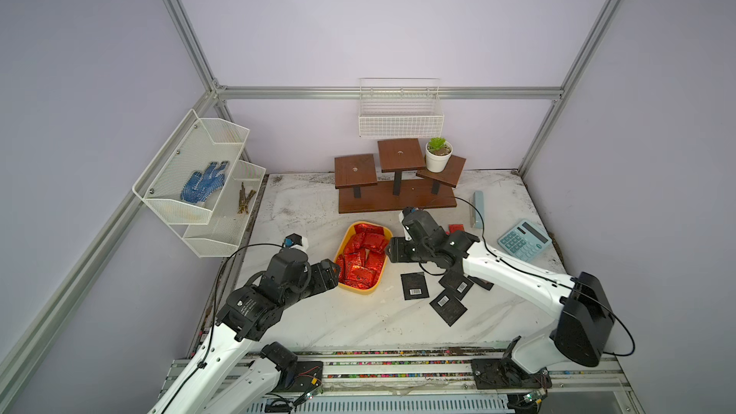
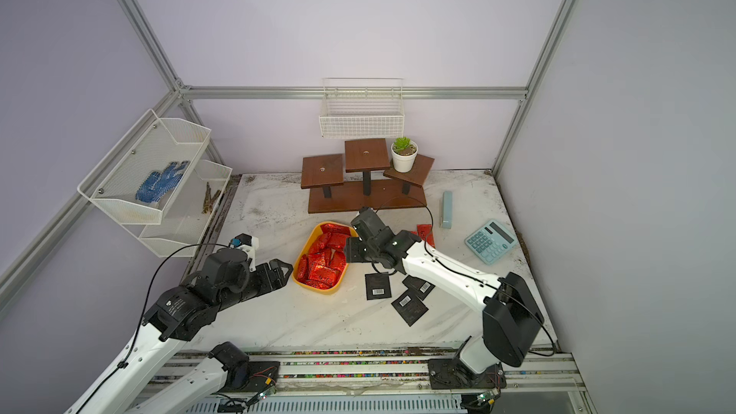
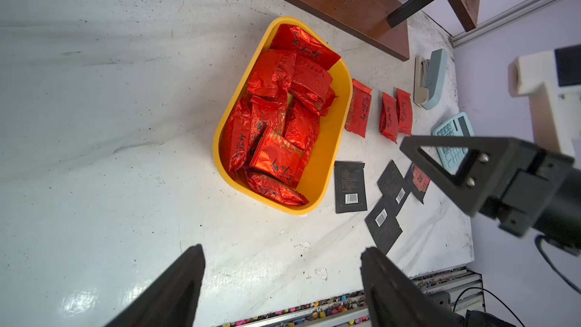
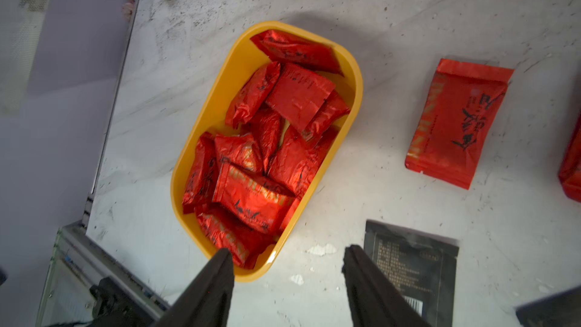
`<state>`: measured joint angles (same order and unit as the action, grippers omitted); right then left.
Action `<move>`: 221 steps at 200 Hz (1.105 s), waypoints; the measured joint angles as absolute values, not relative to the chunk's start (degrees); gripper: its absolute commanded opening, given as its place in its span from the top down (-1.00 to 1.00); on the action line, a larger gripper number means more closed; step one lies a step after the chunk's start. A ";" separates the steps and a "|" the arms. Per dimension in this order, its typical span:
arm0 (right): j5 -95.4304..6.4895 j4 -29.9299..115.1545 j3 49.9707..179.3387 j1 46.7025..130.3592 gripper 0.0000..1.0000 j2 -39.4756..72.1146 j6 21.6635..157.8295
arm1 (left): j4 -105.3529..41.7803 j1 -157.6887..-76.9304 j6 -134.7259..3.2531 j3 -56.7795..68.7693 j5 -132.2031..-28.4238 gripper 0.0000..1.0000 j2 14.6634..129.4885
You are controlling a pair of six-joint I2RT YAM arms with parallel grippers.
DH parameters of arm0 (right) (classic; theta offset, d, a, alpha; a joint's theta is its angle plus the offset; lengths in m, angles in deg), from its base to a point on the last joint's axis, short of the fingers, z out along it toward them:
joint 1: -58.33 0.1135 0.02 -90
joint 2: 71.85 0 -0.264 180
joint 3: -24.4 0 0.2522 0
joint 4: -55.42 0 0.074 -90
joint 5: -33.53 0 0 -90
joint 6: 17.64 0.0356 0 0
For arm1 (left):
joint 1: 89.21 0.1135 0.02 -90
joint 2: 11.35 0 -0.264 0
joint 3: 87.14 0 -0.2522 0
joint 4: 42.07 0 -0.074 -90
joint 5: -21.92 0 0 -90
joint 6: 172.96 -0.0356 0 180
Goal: Take the tea bags out of the storage box
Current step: Move the storage box to the center of the board.
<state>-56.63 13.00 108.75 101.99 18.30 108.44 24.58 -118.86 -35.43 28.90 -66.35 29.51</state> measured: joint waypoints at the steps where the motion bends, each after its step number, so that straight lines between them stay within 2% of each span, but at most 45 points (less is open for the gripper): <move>1: -56.52 13.15 109.01 101.79 -0.25 18.83 108.44 | 24.69 -118.86 -35.41 28.99 -66.35 -0.63 29.40; 63: -54.91 13.24 122.32 97.97 -0.08 36.99 107.85 | 27.51 -118.84 -35.10 30.30 -66.59 -0.64 26.14; 118: -59.08 10.44 123.09 97.88 -0.05 39.26 107.85 | 27.62 -118.84 -34.88 30.57 -67.09 -0.64 25.25; 160: -59.15 10.24 123.35 97.81 0.24 40.05 106.67 | 27.53 -118.84 -34.45 30.76 -67.77 -0.64 26.32; 221: -58.49 9.83 125.67 97.79 0.53 43.70 104.59 | 27.53 -118.84 -33.99 30.76 -67.85 -0.65 25.68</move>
<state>-58.49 9.83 125.67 97.79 43.70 104.59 27.53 -118.84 -33.99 30.76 -67.85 25.68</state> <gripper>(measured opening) 0.262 0.824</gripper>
